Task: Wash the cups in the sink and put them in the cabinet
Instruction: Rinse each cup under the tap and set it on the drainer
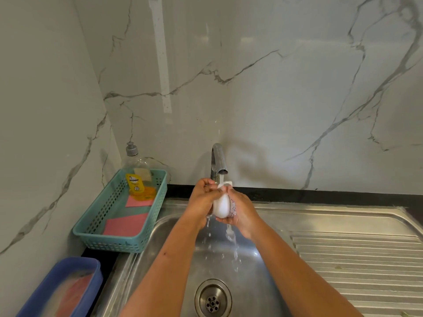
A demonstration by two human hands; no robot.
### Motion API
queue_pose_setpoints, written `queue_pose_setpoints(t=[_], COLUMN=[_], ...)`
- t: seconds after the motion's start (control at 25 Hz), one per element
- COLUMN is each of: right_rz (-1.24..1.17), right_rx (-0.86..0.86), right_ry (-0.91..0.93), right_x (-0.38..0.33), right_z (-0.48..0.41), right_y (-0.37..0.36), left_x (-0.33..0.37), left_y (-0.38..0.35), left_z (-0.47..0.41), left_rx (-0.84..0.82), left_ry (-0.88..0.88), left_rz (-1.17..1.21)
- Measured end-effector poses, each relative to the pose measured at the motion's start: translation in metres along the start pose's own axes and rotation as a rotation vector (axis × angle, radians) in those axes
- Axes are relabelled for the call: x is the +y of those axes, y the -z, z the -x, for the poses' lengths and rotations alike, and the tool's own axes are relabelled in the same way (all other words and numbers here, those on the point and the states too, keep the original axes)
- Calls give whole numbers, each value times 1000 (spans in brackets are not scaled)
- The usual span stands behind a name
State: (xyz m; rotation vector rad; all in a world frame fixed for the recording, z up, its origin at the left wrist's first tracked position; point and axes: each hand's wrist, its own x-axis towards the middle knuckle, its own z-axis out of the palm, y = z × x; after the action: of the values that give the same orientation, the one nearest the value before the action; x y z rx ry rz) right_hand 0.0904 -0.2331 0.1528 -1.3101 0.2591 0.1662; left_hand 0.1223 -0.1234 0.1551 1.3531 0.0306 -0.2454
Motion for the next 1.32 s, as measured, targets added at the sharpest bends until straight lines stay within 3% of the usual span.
queue_pose_setpoints(t=[0.2, 0.32, 0.44, 0.56, 0.64, 0.72, 0.8, 0.88, 1.04, 1.24, 1.32], right_rz=[50, 31, 48, 270, 523, 707, 836, 880, 864, 239, 233], right_rx=[168, 267, 247, 211, 221, 203, 180, 165, 163, 192, 190], right_ry=[-40, -26, 18, 42, 135, 351, 546, 587, 495, 80, -20], right_x=[-8, -12, -10, -12, -14, -14, -14, -18, -30, -22, -19], right_z=[-2, -2, 0, 3, 1, 0, -3, -5, -8, -13, -15], right_y=[-8, -16, -24, -24, -19, -13, -6, -3, -5, -25, -25], left_x=[4, 2, 3, 4, 5, 10, 12, 11, 0, -11, -13], left_y=[-5, -16, -23, -21, -18, -16, -15, -18, -17, -9, -9], left_z=[3, 5, 7, 8, 11, 14, 15, 19, 21, 23, 26], left_rx=[-22, 138, 251, 214, 204, 182, 127, 102, 181, 145, 186], left_ry=[31, -43, 16, 105, 60, 13, 19, 66, 69, 76, 38], left_rz=[71, -34, -208, -165, -198, -264, -294, -248, -102, 371, 380])
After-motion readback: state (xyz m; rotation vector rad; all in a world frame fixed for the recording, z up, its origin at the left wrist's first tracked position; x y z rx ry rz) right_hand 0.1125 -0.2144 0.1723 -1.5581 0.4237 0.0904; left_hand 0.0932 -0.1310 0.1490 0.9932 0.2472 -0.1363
